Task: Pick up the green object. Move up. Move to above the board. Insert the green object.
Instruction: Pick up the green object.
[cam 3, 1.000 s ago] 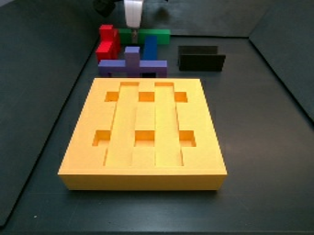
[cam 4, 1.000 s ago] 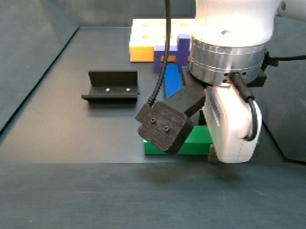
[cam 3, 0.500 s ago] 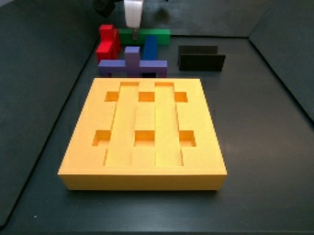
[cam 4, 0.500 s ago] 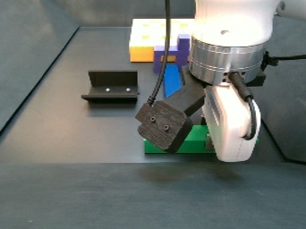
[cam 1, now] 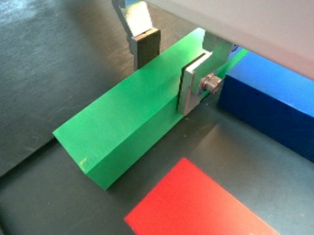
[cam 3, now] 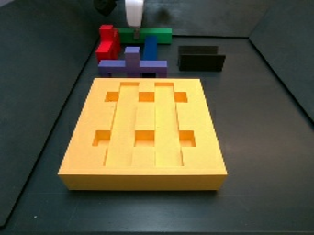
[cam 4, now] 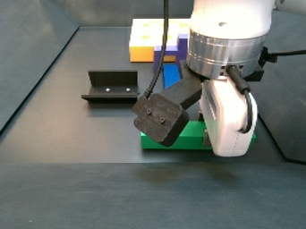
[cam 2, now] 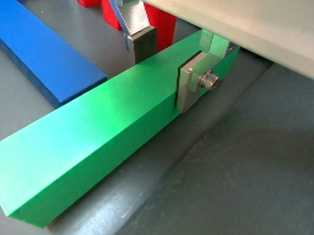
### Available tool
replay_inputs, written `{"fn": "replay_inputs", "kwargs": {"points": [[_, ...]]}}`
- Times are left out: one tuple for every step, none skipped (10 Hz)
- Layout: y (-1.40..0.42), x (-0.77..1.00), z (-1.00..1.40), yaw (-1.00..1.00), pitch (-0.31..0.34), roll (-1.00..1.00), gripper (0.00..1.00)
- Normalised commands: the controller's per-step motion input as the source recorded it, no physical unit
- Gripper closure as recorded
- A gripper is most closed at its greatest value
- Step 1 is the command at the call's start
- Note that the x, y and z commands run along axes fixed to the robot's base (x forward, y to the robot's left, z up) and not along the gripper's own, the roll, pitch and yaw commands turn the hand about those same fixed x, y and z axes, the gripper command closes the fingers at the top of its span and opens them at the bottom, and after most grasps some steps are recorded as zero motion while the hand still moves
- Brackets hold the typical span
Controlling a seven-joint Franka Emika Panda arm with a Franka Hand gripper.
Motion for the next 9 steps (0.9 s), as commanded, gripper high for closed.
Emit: {"fn": "replay_inputs", "kwargs": {"points": [[0.00,0.00,0.00,0.00,0.000,0.00,1.00],[0.00,0.00,0.00,0.00,0.000,0.00,1.00],[0.00,0.00,0.00,0.00,0.000,0.00,1.00],[0.00,0.00,0.00,0.00,0.000,0.00,1.00],[0.00,0.00,0.00,0.00,0.000,0.00,1.00],[0.00,0.00,0.00,0.00,0.000,0.00,1.00],[0.00,0.00,0.00,0.00,0.000,0.00,1.00],[0.00,0.00,0.00,0.00,0.000,0.00,1.00],[0.00,0.00,0.00,0.00,0.000,0.00,1.00]]}}
